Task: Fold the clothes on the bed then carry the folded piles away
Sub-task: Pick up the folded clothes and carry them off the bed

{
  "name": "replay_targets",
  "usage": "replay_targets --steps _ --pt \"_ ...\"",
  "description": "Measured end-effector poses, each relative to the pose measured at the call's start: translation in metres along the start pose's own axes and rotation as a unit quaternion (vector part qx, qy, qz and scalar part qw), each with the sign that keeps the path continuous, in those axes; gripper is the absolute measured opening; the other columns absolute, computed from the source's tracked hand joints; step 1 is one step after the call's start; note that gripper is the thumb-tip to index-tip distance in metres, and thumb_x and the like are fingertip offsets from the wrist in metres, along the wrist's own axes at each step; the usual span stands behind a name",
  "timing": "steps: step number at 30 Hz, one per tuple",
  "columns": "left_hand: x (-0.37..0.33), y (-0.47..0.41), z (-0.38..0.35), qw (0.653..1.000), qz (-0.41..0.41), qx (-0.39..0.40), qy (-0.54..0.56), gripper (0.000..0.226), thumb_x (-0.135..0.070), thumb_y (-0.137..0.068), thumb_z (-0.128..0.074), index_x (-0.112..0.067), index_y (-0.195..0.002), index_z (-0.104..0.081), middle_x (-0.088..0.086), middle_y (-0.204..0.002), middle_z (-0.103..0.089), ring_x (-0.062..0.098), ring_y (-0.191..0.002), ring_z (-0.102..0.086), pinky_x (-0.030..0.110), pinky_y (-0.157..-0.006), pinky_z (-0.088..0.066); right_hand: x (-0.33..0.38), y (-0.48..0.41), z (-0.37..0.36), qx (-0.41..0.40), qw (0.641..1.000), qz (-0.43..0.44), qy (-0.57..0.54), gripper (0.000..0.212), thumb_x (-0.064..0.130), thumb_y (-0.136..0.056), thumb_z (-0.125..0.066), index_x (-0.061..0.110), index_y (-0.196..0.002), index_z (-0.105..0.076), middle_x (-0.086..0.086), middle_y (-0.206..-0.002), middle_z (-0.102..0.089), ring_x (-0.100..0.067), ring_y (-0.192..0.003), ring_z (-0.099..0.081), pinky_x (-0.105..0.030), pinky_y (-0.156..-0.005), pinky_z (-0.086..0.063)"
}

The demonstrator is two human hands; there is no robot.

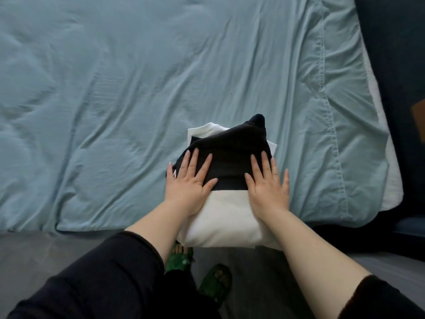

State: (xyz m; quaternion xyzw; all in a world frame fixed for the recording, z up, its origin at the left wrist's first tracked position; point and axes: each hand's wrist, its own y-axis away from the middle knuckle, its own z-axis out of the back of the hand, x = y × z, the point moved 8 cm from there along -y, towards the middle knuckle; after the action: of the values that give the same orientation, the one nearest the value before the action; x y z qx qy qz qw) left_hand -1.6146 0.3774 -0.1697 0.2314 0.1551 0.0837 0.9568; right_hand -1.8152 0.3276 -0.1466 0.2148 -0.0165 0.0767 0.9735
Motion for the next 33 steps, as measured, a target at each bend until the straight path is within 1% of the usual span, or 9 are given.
replay_targets --steps 4,7,11,14,19,22,25,29,33 --pt "0.020 0.030 0.018 0.995 0.095 0.020 0.002 0.068 -0.065 -0.092 -0.008 -0.035 -0.148 0.019 -0.005 -0.160 0.017 0.018 -0.148 0.012 0.049 -0.116 0.002 -0.013 0.030 0.013 0.069 0.990 -0.111 -0.058 0.058 0.050 -0.101 -0.018 0.036 -0.152 0.005 0.006 -0.163 0.007 -0.013 -0.149 -0.002 -0.045 -0.119 -0.003" --pt "0.038 0.067 0.056 0.988 0.146 0.035 0.022 0.072 -0.059 -0.096 -0.018 -0.020 -0.153 0.004 0.003 -0.162 0.000 0.018 -0.148 -0.006 0.043 -0.118 -0.012 -0.009 0.057 0.052 0.059 0.987 -0.123 -0.090 0.053 0.037 -0.100 -0.033 0.027 -0.151 -0.023 0.002 -0.160 -0.020 -0.017 -0.144 -0.024 -0.041 -0.116 -0.022" --pt "0.044 0.120 0.125 0.993 0.119 0.018 -0.007 0.056 -0.045 -0.097 -0.033 -0.020 -0.147 -0.027 0.001 -0.146 -0.042 0.020 -0.133 -0.040 0.036 -0.104 -0.034 0.030 0.101 0.116 0.084 0.975 -0.094 -0.185 0.036 0.049 -0.097 -0.038 0.034 -0.126 -0.053 0.013 -0.119 -0.064 -0.013 -0.109 -0.059 -0.034 -0.088 -0.046" --pt "0.054 0.165 0.167 0.991 0.134 0.016 0.015 0.042 -0.038 -0.096 -0.035 -0.023 -0.132 -0.047 0.000 -0.132 -0.056 0.022 -0.121 -0.052 0.034 -0.094 -0.040 0.059 0.142 0.163 0.081 0.956 -0.075 -0.273 0.031 0.057 -0.093 -0.041 0.033 -0.093 -0.061 0.011 -0.087 -0.068 -0.010 -0.085 -0.064 -0.036 -0.081 -0.052" --pt "0.078 0.238 0.204 0.968 0.156 -0.044 0.190 0.036 -0.040 -0.096 -0.040 -0.028 -0.127 -0.053 -0.005 -0.127 -0.061 0.017 -0.113 -0.058 0.031 -0.086 -0.042 0.081 0.194 0.202 0.080 0.932 -0.019 -0.352 0.021 0.040 -0.094 -0.052 0.027 -0.084 -0.065 0.003 -0.075 -0.071 -0.009 -0.068 -0.065 -0.033 -0.073 -0.052" --pt "0.087 0.291 0.198 0.906 0.171 -0.067 0.380 0.023 -0.029 -0.096 -0.051 -0.024 -0.116 -0.061 -0.001 -0.116 -0.066 0.014 -0.100 -0.060 0.028 -0.085 -0.044 0.079 0.221 0.202 0.094 0.904 -0.016 -0.418 0.019 0.028 -0.097 -0.051 0.019 -0.088 -0.066 -0.003 -0.075 -0.071 -0.007 -0.057 -0.061 -0.022 -0.054 -0.044" --pt "0.090 0.354 0.168 0.817 0.228 -0.109 0.518 0.013 -0.009 -0.094 -0.055 -0.018 -0.100 -0.063 0.011 -0.102 -0.070 0.024 -0.092 -0.066 0.040 -0.090 -0.052 0.073 0.245 0.178 0.132 0.886 -0.034 -0.443 0.019 0.021 -0.098 -0.050 0.014 -0.090 -0.066 -0.005 -0.074 -0.070 -0.010 -0.053 -0.059 -0.020 -0.047 -0.038" --pt "0.087 0.431 0.122 0.717 0.325 -0.161 0.596 0.016 -0.004 -0.096 -0.048 -0.010 -0.102 -0.062 0.007 -0.090 -0.066 0.021 -0.079 -0.063 0.011 -0.057 -0.048 0.069 0.269 0.122 0.219 0.894 -0.034 -0.390 0.020 0.019 -0.099 -0.049 0.009 -0.090 -0.064 -0.007 -0.072 -0.069 -0.016 -0.054 -0.058 -0.022 -0.046 -0.039" --pt "0.089 0.496 0.073 0.612 0.426 -0.200 0.636 0.017 -0.006 -0.099 -0.042 -0.008 -0.106 -0.057 0.012 -0.099 -0.063 0.019 -0.074 -0.059 0.017 -0.050 -0.043 0.087 0.295 0.077 0.311 0.913 0.008 -0.262 0.020 0.019 -0.099 -0.047 0.007 -0.091 -0.061 -0.008 -0.071 -0.064 -0.016 -0.050 -0.054 -0.022 -0.044 -0.035"
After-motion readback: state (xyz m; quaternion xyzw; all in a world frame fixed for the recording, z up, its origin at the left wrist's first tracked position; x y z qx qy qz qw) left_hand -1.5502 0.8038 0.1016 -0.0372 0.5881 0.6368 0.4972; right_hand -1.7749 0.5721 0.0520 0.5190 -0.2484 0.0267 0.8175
